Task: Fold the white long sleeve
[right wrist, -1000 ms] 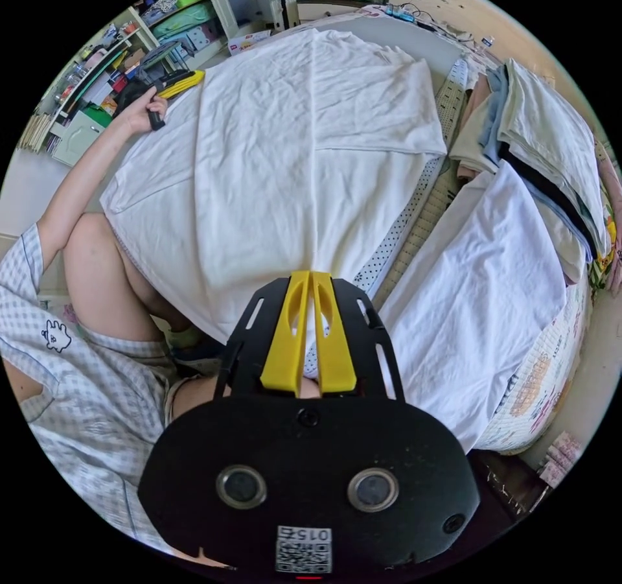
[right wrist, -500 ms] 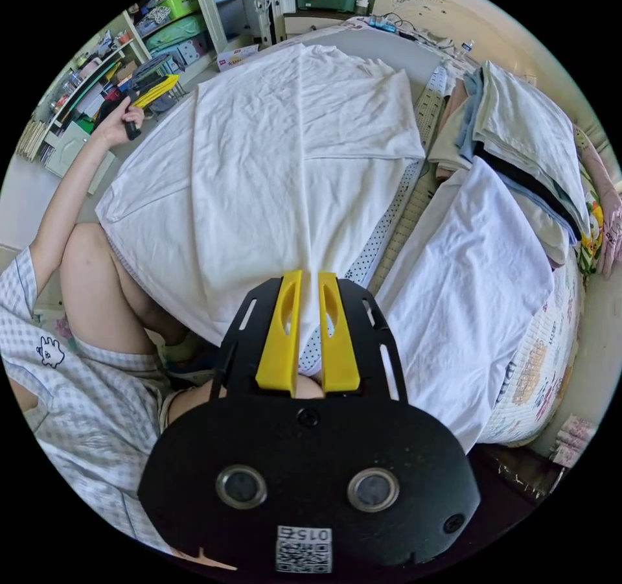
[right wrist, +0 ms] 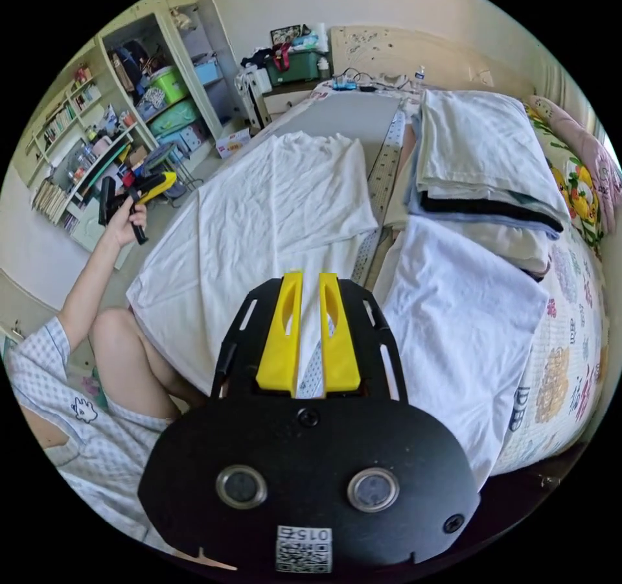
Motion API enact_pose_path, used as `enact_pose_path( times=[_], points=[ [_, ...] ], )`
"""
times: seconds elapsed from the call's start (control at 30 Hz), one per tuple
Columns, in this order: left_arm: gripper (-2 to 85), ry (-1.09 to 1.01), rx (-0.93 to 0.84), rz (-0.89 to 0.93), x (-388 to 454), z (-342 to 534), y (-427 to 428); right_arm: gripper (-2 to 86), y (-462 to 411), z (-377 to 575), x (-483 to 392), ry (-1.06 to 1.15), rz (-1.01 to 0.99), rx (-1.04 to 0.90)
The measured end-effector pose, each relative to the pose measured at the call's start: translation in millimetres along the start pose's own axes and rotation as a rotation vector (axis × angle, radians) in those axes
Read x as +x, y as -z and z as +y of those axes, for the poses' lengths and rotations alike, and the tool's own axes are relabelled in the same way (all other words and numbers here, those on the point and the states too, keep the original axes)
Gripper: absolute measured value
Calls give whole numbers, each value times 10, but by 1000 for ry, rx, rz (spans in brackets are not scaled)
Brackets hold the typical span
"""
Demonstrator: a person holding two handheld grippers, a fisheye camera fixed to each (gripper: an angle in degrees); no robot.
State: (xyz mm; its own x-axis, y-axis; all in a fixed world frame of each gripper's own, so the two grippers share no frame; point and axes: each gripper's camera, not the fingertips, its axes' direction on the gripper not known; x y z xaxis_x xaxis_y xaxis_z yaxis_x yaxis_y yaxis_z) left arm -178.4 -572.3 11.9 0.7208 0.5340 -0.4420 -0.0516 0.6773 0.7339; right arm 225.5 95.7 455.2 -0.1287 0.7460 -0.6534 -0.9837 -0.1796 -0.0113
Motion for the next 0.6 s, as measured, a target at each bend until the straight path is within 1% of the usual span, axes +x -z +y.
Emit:
enact_pose_path(
  times=[0.03, 0.1, 0.17, 0.27, 0.37, 0.47, 0.53, 0.6],
  points=[
    [53, -14, -15, -19, 21, -51, -45, 51, -23, -73, 59, -4, 2, 21],
    [77, -65, -37, -121, 122, -306, -219, 61, -211, -444, 264, -23, 45, 86],
    [83, -102, -22, -140, 205, -523, -376, 73, -436, -786, 400, -37, 56, 104],
    [87, -159, -66, -134, 327, -914, -807, 86, -912, -1359, 628, -65, 12, 141],
    [114, -190, -97, -207, 393, -1210, -1329, 98, -1501, -1897, 840, -93, 7, 119],
    [125, -183, -131, -195, 352, -1382, -1822, 120, -2038, -2375, 993, -99, 67, 30],
    [125, -184, -157, -196, 311, -1439, -2080, 125, -2268, -2540, 1072, -116, 60, 31],
    [120, -181, -226, -231, 229, -1508, -2360, 125, -2589, -2635, 1170, -158, 42, 27]
  ],
)
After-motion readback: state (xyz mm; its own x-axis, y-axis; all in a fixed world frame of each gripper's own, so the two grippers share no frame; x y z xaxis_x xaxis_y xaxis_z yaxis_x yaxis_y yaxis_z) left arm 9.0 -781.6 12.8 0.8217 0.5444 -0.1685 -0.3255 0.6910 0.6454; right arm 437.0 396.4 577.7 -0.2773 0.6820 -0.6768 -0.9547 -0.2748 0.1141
